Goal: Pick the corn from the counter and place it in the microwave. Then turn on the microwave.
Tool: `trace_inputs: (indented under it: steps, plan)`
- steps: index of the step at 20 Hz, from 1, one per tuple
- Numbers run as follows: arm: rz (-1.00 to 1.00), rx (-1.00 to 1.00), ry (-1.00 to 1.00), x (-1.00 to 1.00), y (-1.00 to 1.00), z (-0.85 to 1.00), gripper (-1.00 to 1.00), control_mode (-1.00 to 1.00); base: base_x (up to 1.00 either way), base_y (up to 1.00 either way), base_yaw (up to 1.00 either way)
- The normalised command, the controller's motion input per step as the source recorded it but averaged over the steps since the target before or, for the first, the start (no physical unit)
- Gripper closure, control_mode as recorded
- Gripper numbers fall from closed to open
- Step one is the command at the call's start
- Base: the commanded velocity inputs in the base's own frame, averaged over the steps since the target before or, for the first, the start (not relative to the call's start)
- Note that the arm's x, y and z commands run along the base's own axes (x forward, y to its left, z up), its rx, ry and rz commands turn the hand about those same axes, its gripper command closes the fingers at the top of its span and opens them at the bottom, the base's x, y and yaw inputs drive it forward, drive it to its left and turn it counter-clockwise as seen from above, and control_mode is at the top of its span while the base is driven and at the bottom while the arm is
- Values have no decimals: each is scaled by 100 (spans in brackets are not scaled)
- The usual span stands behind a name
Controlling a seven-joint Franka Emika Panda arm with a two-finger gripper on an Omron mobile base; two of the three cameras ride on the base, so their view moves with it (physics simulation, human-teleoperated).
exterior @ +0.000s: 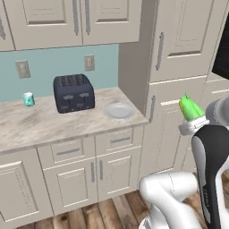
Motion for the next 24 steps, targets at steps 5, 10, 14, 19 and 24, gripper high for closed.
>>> trace_inputs:
  steps: [5, 10, 14, 19, 24]
  plan:
    - [0, 0, 0, 0, 0, 0, 100, 100, -36, -41, -26]
    - [0, 0, 0, 0, 0, 0, 100, 100, -18, -39, -32]
    - [0, 0, 0, 0, 0, 0, 100, 100, -16, -41, -32]
    - [0, 0, 0, 0, 0, 0, 100, 100, -17, -42, -32]
    - [0, 0, 0, 0, 0, 0, 100, 100, -19, -41, -32]
